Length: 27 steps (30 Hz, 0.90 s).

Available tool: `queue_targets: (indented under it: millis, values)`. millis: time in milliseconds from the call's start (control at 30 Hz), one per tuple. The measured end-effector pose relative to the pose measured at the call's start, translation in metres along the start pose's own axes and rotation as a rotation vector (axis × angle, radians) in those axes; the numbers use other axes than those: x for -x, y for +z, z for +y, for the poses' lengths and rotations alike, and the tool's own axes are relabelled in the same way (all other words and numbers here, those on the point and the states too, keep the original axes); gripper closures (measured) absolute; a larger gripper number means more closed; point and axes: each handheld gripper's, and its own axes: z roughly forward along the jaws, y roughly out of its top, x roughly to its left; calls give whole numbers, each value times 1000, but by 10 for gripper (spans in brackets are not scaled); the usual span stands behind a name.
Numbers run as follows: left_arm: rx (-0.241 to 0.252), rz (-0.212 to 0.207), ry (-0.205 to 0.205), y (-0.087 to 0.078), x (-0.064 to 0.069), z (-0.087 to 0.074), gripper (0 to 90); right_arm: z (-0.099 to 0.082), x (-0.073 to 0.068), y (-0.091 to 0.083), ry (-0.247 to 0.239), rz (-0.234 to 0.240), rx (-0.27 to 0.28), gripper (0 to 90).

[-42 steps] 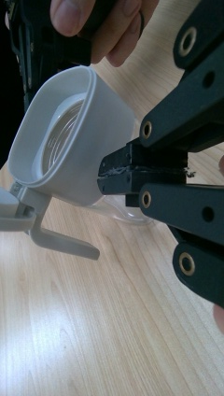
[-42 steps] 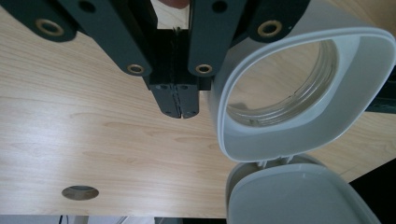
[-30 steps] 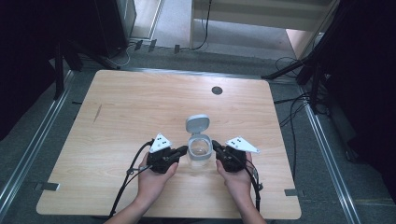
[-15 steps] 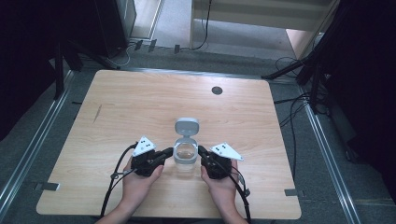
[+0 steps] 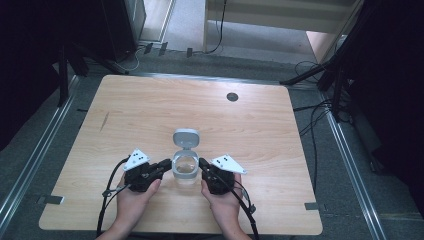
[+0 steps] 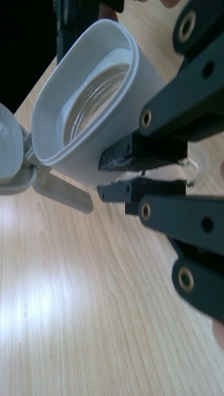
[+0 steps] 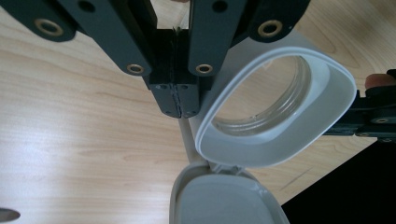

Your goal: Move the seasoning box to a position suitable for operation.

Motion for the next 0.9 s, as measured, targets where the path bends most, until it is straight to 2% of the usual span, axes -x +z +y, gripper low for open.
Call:
queue_targets:
  millis: [133,300,433,500,567,600,667,800,900]
  values:
    - [62,16,-10,-11,-15,-4,636,7,4,1,-37,-11,13,900]
    - [131,78,-29,-31,-41,-9,488,17,16,3,-40,-14,23,900]
    - [134,149,-37,-48,-66,-19,310,28,29,5,-37,10,24,896]
    - [122,193,-34,-57,-79,-27,280,30,31,6,-41,15,27,895]
    - [107,256,-33,-65,-91,-35,230,36,34,6,-46,20,28,893]
    - [104,279,-53,-70,-98,-38,214,40,35,7,-54,22,33,892]
    - [111,289,-93,-81,-110,-41,169,46,37,7,-53,25,35,891]
    - [113,363,-47,-98,-122,-44,138,59,43,10,-61,51,50,882]
    - [127,345,-73,-102,-127,-47,135,66,47,12,-60,51,50,883]
